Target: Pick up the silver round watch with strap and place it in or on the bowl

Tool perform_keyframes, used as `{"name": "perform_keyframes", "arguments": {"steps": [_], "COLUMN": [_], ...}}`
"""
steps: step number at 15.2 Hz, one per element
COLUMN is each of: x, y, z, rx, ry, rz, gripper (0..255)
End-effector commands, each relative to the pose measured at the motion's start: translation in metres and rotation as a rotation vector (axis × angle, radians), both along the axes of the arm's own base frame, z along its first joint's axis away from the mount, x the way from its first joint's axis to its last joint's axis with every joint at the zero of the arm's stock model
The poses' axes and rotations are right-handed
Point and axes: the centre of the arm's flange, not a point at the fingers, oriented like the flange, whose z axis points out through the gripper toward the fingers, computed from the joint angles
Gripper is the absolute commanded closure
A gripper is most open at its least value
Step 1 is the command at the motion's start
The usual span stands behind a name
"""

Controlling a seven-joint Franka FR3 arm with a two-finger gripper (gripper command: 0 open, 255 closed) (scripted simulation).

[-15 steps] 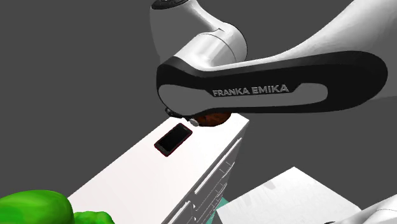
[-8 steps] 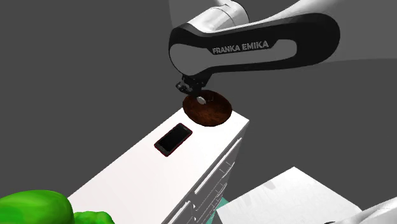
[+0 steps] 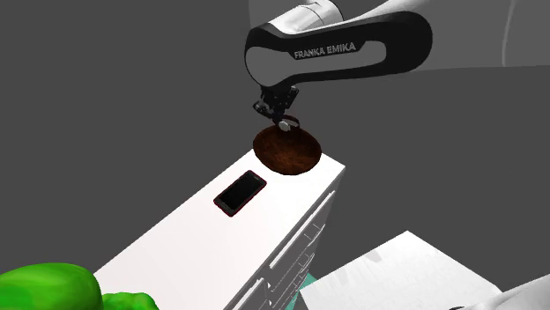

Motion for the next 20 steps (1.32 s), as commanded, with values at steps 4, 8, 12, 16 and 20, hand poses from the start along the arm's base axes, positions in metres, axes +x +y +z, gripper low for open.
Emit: {"name": "perform_keyframes", "arguments": {"steps": [4, 8, 12, 16, 20], "x": [0.000, 0.000, 0.000, 0.000, 0.000], "y": [0.000, 0.000, 0.000, 0.000, 0.000], "z": [-0.027, -0.048, -0.072, -0.072, -0.072], "rx": [0.000, 0.000, 0.000, 0.000, 0.000], "ry": [0.000, 0.000, 0.000, 0.000, 0.000], "rz": [0.001, 0.001, 0.001, 0.001, 0.001], "gripper": [255, 255, 255, 255, 255]}}
